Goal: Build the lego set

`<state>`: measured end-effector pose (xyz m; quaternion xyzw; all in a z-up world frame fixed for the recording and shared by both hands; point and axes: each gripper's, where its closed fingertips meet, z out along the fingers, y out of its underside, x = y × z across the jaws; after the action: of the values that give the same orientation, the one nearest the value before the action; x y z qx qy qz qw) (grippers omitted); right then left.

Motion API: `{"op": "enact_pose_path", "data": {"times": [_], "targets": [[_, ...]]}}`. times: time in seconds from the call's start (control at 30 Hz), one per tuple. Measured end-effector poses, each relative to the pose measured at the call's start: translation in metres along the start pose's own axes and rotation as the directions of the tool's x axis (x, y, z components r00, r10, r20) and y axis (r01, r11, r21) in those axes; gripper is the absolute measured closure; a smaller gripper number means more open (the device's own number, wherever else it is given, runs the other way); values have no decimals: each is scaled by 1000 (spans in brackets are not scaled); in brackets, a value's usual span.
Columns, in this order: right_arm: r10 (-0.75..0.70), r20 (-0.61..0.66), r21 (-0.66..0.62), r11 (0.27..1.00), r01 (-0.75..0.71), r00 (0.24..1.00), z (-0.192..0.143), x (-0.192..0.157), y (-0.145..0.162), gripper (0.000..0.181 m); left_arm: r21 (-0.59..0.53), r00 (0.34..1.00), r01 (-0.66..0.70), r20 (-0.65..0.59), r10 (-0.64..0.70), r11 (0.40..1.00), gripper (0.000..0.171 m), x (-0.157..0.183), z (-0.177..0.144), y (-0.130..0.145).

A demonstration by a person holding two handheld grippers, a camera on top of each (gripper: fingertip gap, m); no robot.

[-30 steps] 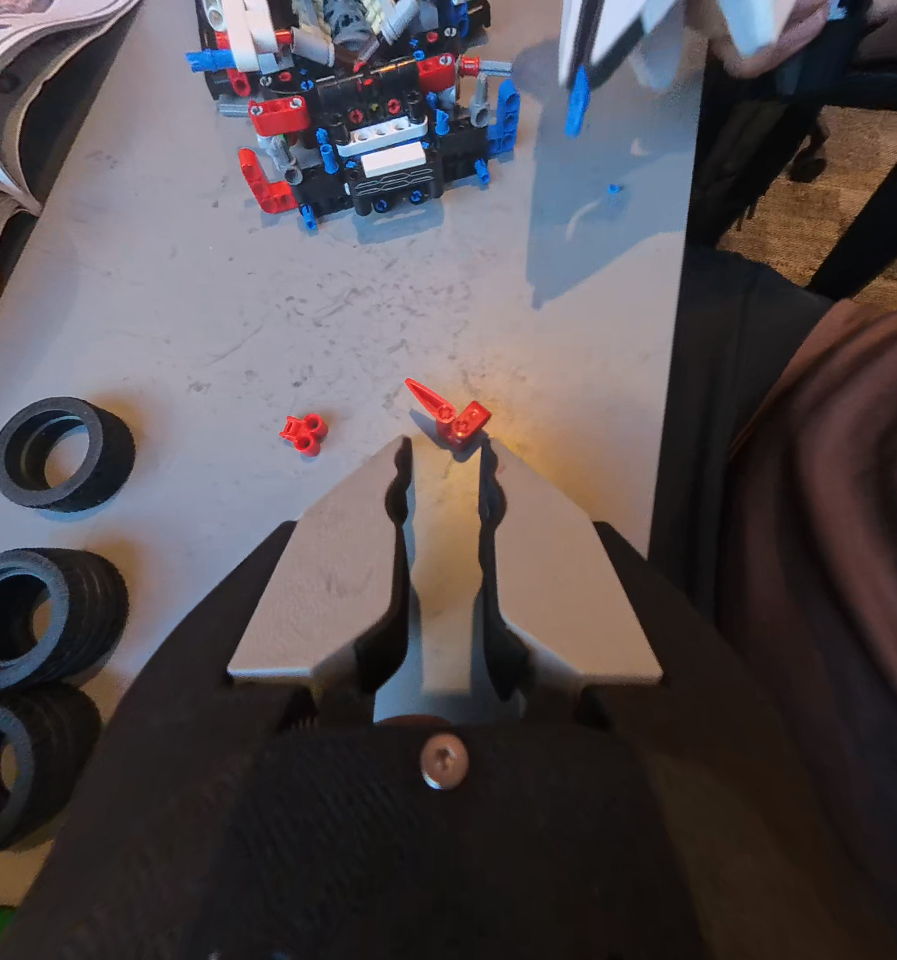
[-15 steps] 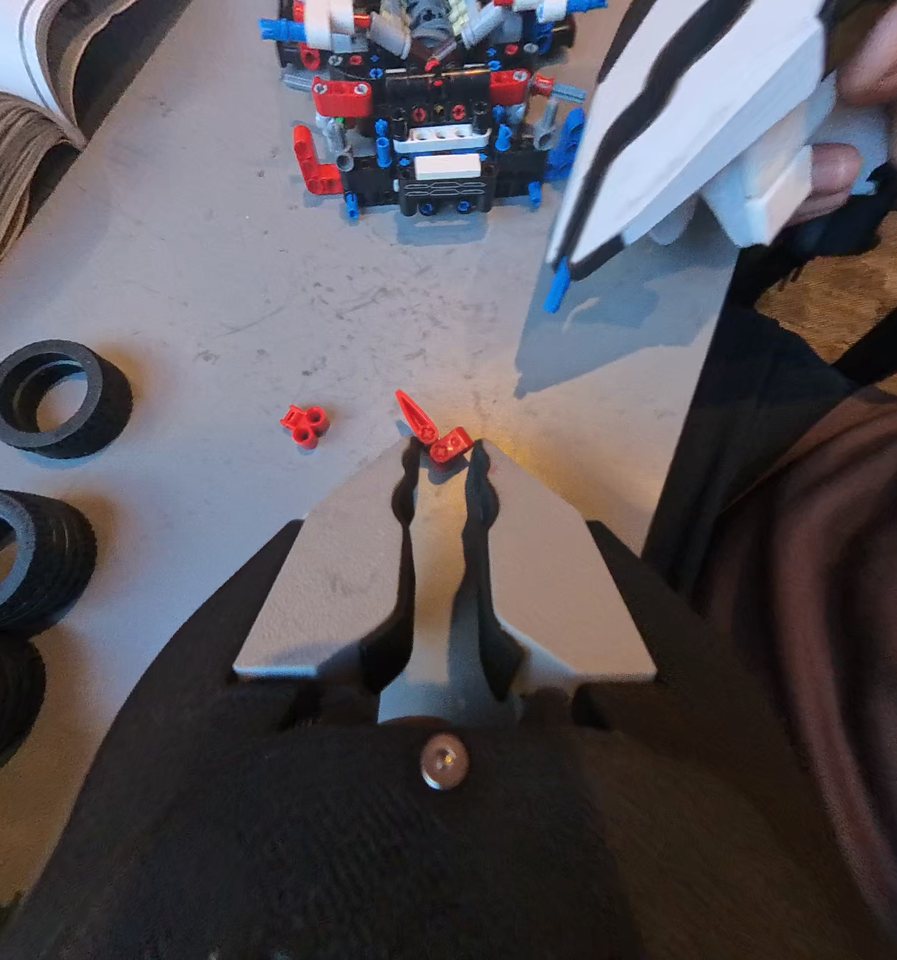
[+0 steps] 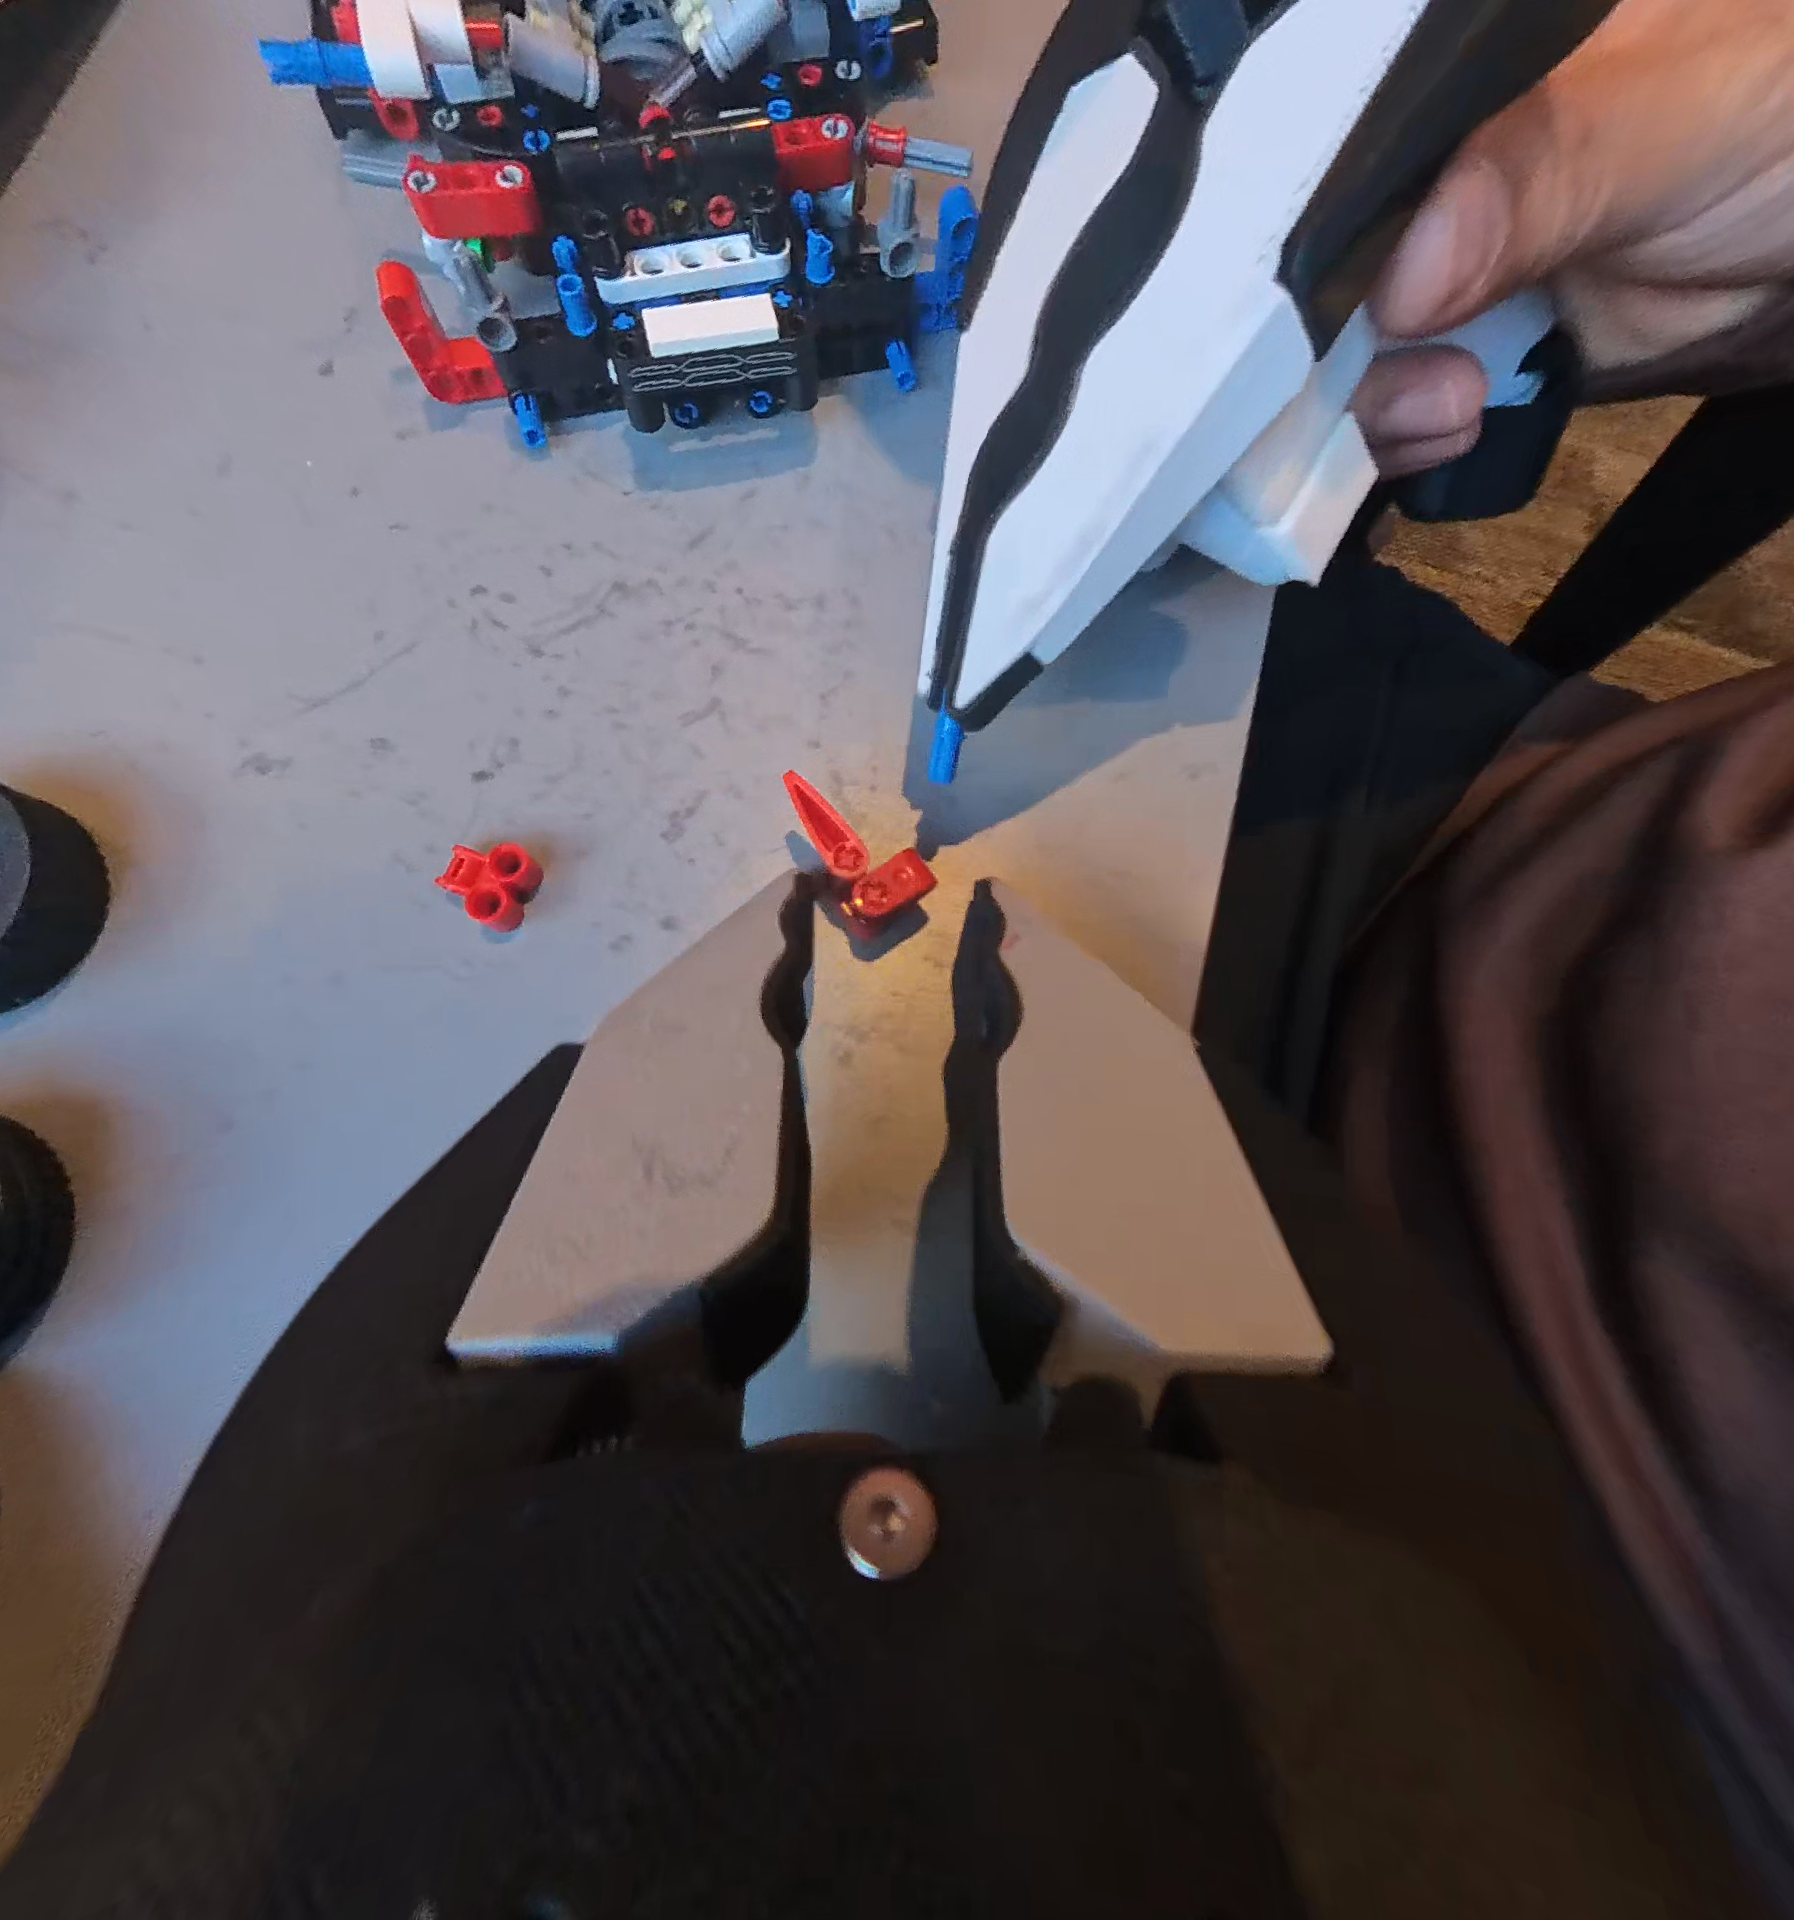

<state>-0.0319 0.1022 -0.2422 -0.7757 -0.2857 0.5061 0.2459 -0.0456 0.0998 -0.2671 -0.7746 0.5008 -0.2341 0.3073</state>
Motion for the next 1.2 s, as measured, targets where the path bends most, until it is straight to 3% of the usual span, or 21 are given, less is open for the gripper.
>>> {"op": "enact_pose_path", "data": {"times": [0.23,0.4,0.77,0.93,1.2], "targets": [[10,-3,18,1000,-10,1000,-2,1,0,177,-38,986,102,139,-95,994,139,-5,-7,7],[34,-3,36,999,-34,999,-4,4,1,177,5,972,152,183,-150,988,138,-4,-6,6],[50,-6,55,997,-49,999,-9,8,0,178,0,973,83,217,-81,997,155,-8,4,-3],[63,9,76,995,-63,998,-10,6,-4,178,6,974,-102,202,99,995,155,-4,4,-5],[61,98,76,995,-69,993,-3,-14,-5,177,-24,858,-409,331,393,912,155,0,-4,-5]]}}
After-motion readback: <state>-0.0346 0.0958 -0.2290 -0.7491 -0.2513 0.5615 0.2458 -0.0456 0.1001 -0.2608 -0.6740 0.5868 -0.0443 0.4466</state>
